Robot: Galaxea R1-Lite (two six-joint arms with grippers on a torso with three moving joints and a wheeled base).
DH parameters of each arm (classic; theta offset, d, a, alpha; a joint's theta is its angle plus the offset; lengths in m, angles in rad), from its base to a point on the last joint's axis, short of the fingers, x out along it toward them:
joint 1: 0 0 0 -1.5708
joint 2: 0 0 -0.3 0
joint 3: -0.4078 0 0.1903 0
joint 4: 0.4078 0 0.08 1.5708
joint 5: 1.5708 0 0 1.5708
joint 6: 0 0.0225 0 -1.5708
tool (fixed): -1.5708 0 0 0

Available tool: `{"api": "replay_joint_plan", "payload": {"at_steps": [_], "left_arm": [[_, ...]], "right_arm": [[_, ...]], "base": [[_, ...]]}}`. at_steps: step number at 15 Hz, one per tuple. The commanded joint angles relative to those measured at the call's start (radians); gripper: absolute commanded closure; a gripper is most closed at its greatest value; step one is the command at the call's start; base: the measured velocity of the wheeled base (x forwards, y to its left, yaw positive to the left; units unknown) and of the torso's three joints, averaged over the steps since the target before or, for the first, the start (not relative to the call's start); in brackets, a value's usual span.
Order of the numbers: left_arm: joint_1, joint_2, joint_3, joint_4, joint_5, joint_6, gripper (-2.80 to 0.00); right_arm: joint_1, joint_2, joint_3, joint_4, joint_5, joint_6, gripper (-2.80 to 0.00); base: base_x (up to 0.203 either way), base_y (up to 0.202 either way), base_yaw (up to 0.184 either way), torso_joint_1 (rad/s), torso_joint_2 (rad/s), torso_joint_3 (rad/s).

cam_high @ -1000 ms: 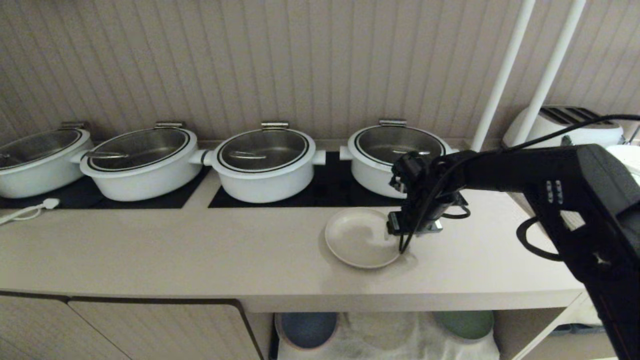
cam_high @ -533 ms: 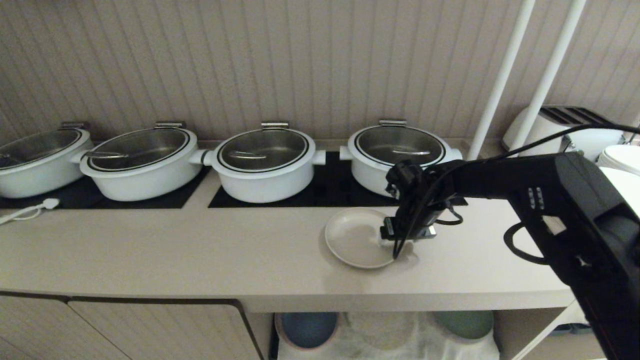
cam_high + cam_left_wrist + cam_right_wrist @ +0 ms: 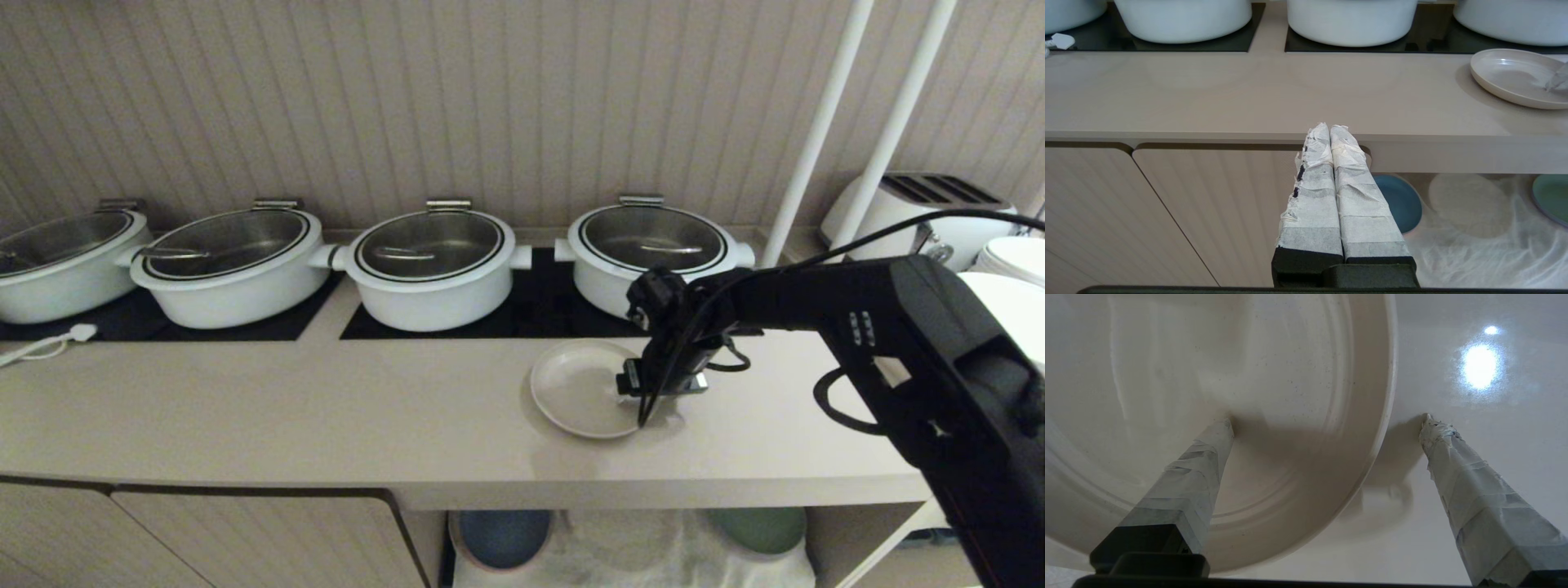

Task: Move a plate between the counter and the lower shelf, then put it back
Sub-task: Pick up the plate

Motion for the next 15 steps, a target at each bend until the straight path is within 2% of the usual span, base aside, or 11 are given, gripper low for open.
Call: {"api": "replay_joint_plan", "payload": {"at_steps": [1,2,3,10,15], "left_arm": [[0.0,0.0,0.0,0.0,0.0,0.0,0.0],[0.0,0.0,0.0,0.0,0.0,0.0,0.0],[0.0,0.0,0.0,0.0,0.0,0.0,0.0],[0.0,0.0,0.0,0.0,0.0,0.0,0.0],[0.0,0.0,0.0,0.0,0.0,0.0,0.0]], "right_arm": [[0.0,0.003,0.0,0.004,-0.002,0.001,-2.8],[0.0,0.004,0.001,0.001,-0.001,0.0,-2.8],[0.0,0.005,0.001,-0.015,0.0,0.001,0.0],[0.002,0.006,0.001,-0.041,-0.004,0.001,0.0],[0.002,0.006,0.002,-0.03,-0.046,0.001,0.0]], "base": [[0.0,0.0,0.0,0.0,0.0,0.0],[0.0,0.0,0.0,0.0,0.0,0.0],[0.0,0.0,0.0,0.0,0.0,0.0],[0.0,0.0,0.0,0.0,0.0,0.0],[0.0,0.0,0.0,0.0,0.0,0.0]]}}
